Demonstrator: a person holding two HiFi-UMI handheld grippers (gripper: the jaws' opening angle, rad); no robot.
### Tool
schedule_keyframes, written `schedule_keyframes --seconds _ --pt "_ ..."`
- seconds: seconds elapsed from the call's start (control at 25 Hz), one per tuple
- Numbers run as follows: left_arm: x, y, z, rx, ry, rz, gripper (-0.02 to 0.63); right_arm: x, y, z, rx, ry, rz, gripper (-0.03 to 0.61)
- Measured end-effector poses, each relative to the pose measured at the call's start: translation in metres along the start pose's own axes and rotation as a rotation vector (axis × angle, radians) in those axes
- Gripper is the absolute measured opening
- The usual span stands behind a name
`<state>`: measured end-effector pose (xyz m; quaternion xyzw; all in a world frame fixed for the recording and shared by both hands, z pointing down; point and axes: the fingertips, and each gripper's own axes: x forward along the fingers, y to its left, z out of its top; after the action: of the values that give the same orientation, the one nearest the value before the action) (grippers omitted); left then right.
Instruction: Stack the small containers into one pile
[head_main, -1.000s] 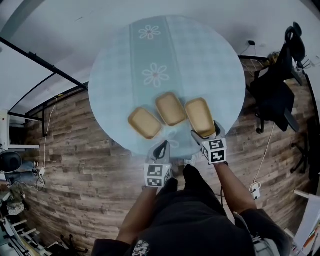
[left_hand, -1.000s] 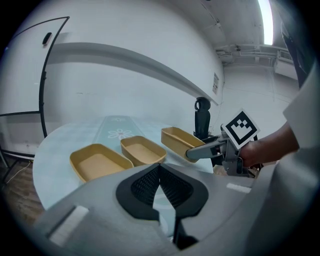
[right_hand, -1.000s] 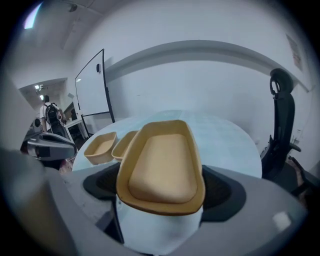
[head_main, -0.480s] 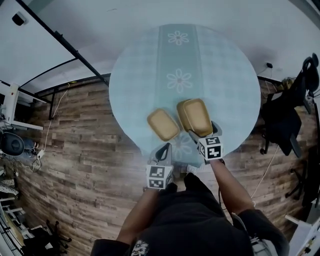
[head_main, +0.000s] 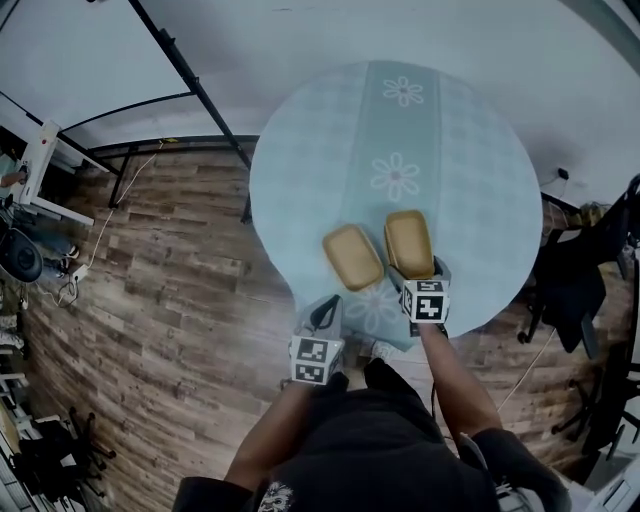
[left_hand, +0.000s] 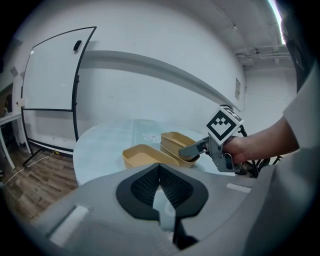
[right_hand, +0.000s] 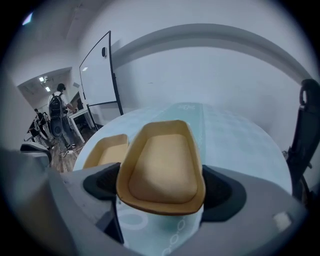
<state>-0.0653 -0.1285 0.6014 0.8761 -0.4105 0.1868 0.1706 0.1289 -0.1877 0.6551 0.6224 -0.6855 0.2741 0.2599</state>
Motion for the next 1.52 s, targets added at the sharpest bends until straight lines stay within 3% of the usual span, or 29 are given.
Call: schedule_keyframes --seconds 0.32,0.64,0.84,1.4,1.52 --pt "-0.004 0.016 -0.009 -0.031 -0.008 0.026 -0.006 0.009 0.004 -0.011 -0.011 0.060 -0.009 0.493" --pt "-0.006 0.020 -0.013 -0.062 -0.017 0.030 -0.006 0.018 0.004 -0.031 -0.036 0.166 -0.052 0.538" --pt "-0.009 0.025 -0.015 -0.069 -0.015 0.038 -0.006 0.022 0.005 -0.039 -0.027 0.208 -0.014 0.551" --pt "-0.009 0.011 0.003 -0.042 -0.039 0.021 -0.006 -0.043 0.026 0.011 -0.070 -0.016 0.038 0.549" --pt "-0.011 0.004 0.007 -0.033 -0.045 0.015 -0.006 -0.059 0.032 0.019 -0.086 -0.065 0.045 0.521"
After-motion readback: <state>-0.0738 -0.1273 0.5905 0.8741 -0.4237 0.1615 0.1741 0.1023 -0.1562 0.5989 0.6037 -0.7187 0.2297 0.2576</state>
